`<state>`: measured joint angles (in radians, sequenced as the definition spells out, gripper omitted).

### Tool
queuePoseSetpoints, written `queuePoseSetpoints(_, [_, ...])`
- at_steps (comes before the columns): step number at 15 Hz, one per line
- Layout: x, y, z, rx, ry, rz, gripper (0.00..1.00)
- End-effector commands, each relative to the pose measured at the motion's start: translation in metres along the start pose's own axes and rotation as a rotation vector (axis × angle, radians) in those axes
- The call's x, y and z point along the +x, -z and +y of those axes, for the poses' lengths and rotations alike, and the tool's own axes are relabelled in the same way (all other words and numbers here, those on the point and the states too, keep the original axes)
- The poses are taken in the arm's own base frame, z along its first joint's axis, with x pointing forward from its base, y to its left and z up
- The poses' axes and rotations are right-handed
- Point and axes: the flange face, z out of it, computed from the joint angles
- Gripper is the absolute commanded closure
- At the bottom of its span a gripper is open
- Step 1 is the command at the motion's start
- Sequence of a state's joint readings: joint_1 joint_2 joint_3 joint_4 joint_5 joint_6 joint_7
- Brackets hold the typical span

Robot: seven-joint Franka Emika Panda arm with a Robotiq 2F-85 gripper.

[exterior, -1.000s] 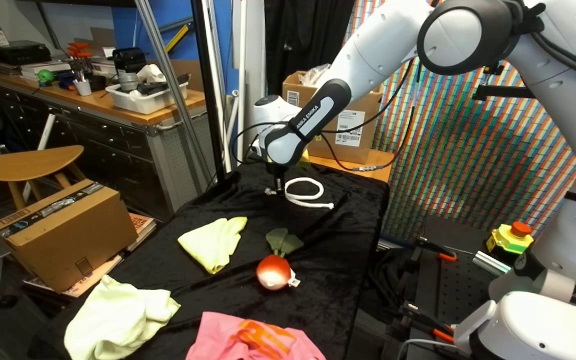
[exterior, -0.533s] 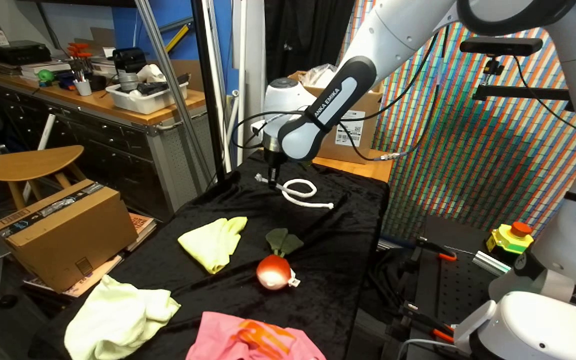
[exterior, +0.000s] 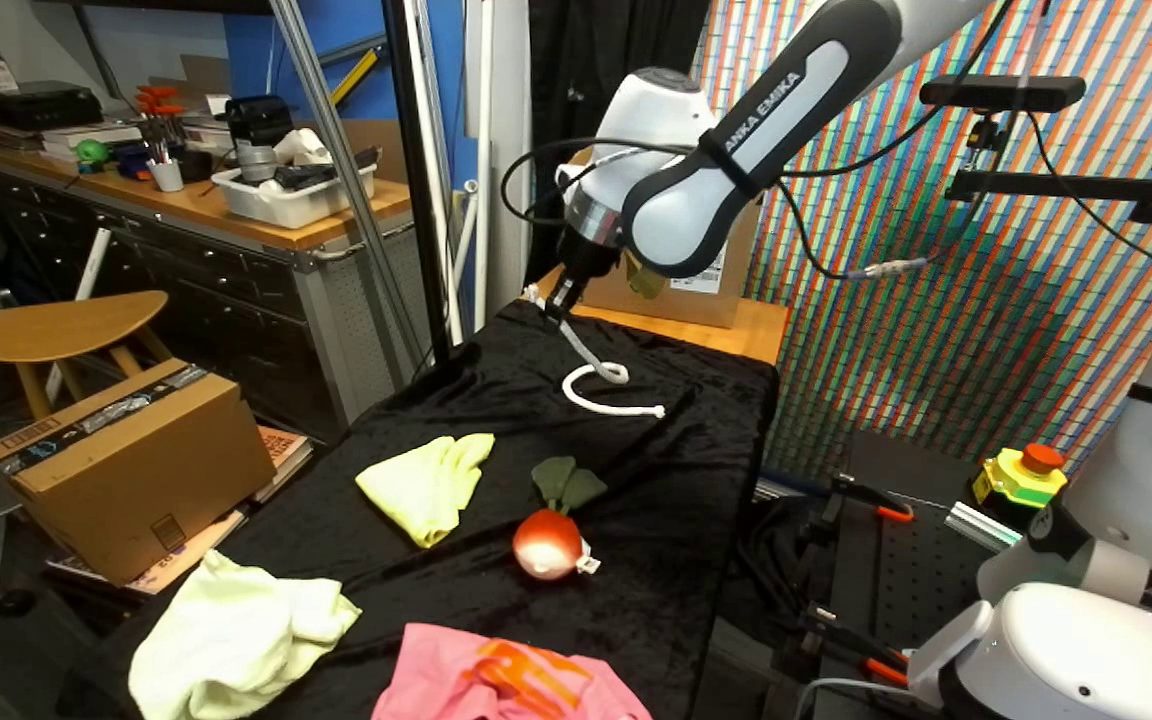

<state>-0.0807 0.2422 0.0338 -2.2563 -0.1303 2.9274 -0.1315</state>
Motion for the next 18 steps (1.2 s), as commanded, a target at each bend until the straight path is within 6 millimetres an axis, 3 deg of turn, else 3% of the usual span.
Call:
queuePoseSetpoints(1, [-0.019, 0.078, -0.018, 0.025, -0.171, 0.097, 0.91])
queuePoseSetpoints(3, [-0.021, 0.117, -0.025, 0.046, -0.260, 0.146, 0.91])
queuePoseSetpoints(8, [-0.051, 0.197, -0.063, 0.059, -0.364, 0.249, 0.91])
queuePoseSetpoints(16, [-0.099, 0.324, -0.150, 0.132, -0.419, 0.484, 0.91])
queuePoseSetpoints(17, [-0.092, 0.345, -0.167, 0.143, -0.421, 0.502, 0.91])
queuePoseSetpoints(18, [-0.101, 0.361, -0.181, 0.148, -0.418, 0.522, 0.91])
